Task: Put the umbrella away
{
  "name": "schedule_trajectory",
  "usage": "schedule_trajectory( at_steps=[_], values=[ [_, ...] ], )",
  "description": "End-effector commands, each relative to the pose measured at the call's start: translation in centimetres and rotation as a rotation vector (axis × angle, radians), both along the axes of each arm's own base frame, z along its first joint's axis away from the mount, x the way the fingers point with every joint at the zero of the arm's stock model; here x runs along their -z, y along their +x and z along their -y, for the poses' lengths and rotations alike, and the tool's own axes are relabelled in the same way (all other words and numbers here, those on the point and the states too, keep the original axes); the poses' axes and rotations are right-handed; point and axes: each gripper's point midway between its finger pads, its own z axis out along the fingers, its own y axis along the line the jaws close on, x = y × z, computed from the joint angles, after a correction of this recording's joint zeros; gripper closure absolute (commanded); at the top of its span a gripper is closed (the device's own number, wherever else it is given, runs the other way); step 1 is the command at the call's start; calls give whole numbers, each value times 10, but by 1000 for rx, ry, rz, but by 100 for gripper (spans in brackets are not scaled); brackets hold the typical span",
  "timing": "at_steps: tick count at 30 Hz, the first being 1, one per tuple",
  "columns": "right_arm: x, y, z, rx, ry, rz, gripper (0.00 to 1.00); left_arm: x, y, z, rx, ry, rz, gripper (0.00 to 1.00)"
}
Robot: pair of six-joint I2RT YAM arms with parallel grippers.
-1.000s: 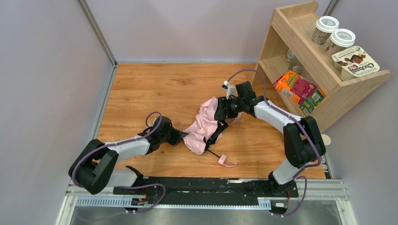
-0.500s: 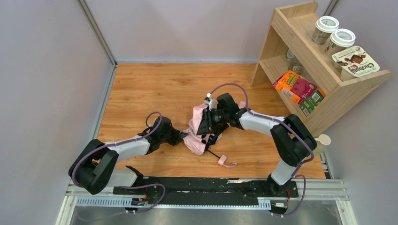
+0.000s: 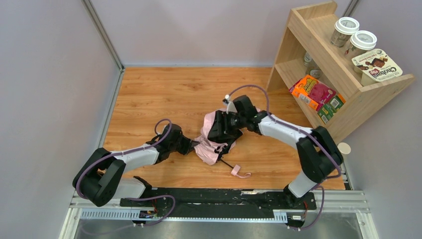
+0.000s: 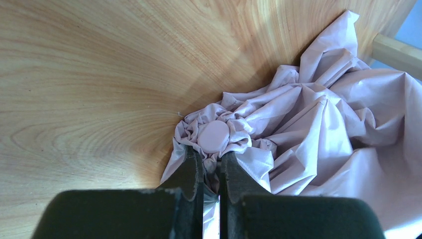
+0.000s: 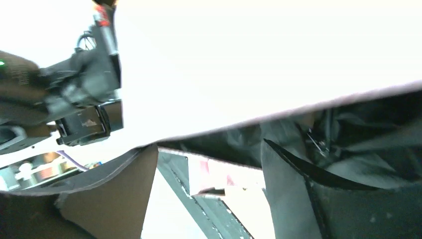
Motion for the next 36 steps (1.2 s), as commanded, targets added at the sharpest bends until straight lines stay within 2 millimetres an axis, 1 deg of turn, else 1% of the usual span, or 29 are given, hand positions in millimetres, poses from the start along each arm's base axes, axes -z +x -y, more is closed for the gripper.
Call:
schedule_trajectory(
  at_steps=[1, 2, 4, 5, 7, 8, 9, 10, 12, 15, 17, 18, 21, 22, 24, 26, 27, 30, 32, 34, 35, 36],
  values=[
    [-49, 17, 52, 52, -132, 158, 20, 32, -27, -19, 32, 111, -101, 100],
    [-56, 19, 60, 61, -138, 165, 19, 32, -27, -18, 34, 111, -101, 100],
    [-70, 36, 83, 125, -155, 186, 19, 31, -25, -17, 37, 108, -99, 100],
    [-74, 46, 93, 161, -169, 216, 18, 31, -25, -17, 39, 109, -98, 100],
    [-77, 74, 115, 254, -229, 264, 20, 31, -25, -16, 40, 108, -97, 100],
    [-79, 89, 122, 274, -243, 296, 21, 31, -25, -16, 42, 109, -100, 100],
    [-74, 103, 125, 278, -254, 316, 24, 31, -25, -15, 44, 107, -101, 100],
    [-65, 116, 126, 261, -276, 323, 26, 32, -25, -15, 46, 108, -107, 100],
    [-49, 138, 131, 215, -349, 345, 30, 31, -25, -13, 56, 105, -105, 100],
    [-21, 151, 126, 60, -381, 387, 38, 30, -23, -12, 61, 108, -97, 100],
    [-5, 154, 125, -33, -388, 422, 39, 29, -23, -11, 68, 106, -96, 100],
    [-3, 157, 125, -47, -380, 436, 40, 29, -22, -11, 67, 105, -96, 100],
    [-1, 157, 117, -114, -327, 496, 34, 29, -24, -10, 74, 105, -98, 100],
    [-1, 158, 117, -131, -293, 492, 32, 29, -24, -10, 74, 104, -101, 100],
    [-1, 161, 113, -142, -234, 493, 31, 28, -24, -10, 75, 99, -100, 100],
    [0, 157, 108, -181, -191, 488, 32, 29, -25, -11, 74, 99, -102, 100],
    [3, 158, 107, -185, -186, 479, 33, 28, -25, -10, 74, 97, -100, 100],
    [14, 150, 104, -226, -167, 404, 41, 29, -25, -12, 67, 99, -99, 100],
    [22, 146, 106, -235, -173, 383, 41, 29, -26, -12, 68, 100, -100, 100],
    [23, 144, 102, -238, -145, 379, 42, 30, -27, -12, 68, 101, -105, 100],
    [22, 144, 99, -236, -127, 376, 46, 31, -27, -12, 66, 99, -106, 100],
    [20, 144, 96, -239, -104, 370, 50, 28, -23, -11, 62, 89, -86, 100]
  ],
)
